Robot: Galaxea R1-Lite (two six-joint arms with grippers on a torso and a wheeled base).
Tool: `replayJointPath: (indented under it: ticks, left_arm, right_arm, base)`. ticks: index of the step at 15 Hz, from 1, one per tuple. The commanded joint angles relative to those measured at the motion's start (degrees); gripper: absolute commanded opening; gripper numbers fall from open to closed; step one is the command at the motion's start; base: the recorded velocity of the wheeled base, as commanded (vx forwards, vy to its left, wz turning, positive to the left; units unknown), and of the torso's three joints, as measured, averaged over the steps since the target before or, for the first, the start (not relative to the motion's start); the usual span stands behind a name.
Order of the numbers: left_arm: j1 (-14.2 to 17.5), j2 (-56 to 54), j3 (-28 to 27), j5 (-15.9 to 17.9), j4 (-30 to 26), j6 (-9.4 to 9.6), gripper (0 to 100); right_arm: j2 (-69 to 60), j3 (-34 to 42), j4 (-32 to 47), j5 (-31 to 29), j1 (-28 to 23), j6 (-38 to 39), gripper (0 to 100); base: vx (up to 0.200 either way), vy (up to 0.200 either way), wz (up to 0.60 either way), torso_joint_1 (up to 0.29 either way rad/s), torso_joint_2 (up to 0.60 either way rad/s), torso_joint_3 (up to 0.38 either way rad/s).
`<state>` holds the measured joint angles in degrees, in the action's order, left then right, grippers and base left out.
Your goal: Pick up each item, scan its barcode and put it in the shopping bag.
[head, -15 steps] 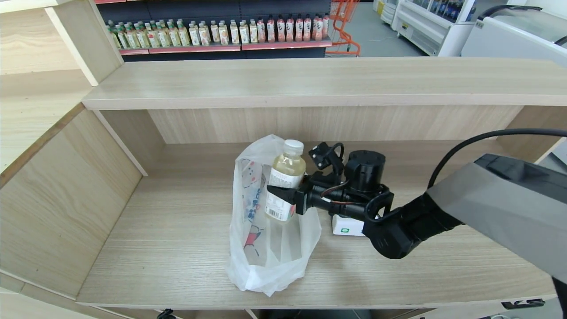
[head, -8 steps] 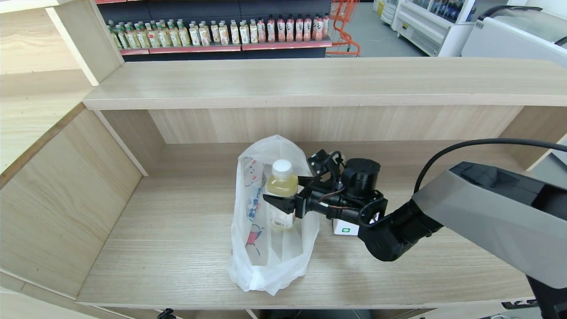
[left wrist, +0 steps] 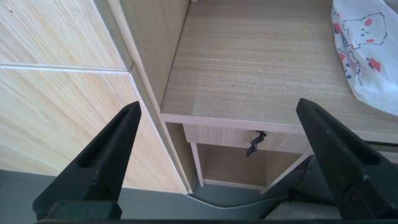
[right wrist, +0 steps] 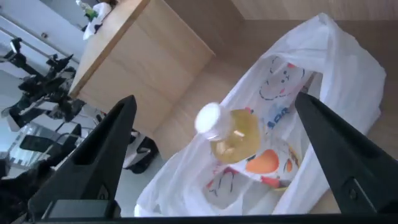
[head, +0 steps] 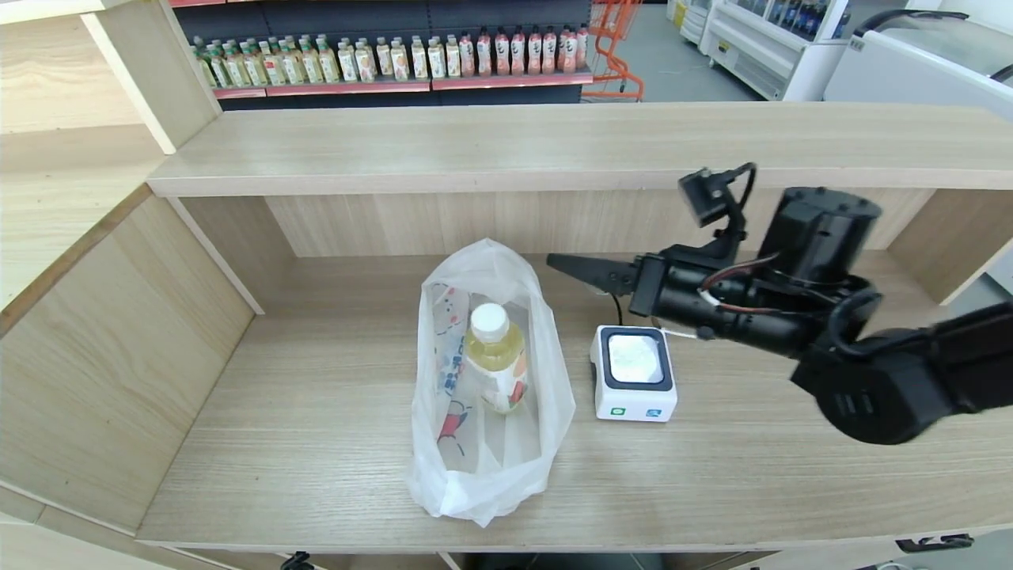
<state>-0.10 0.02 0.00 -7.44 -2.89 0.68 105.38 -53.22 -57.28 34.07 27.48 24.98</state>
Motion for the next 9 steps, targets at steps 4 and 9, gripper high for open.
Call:
replayJointPath:
  ticks: [4,9]
  left_arm:
    - [0.01,-0.02,0.00,-0.03,-0.01,0.02,100]
    - [0.01,0.15,0.00,-0.03,-0.01,0.02,100]
  right_arm:
    - [-23.37,18.60,4.46,2.23,-12.80,-4.94,100]
    - [-24.78,23.25,7.45,2.23,-23.26,-12.67,100]
  base:
    - [0.000,0.000,0.00,0.000,0.00,0.000]
    - [0.000,0.000,0.00,0.000,0.00,0.000]
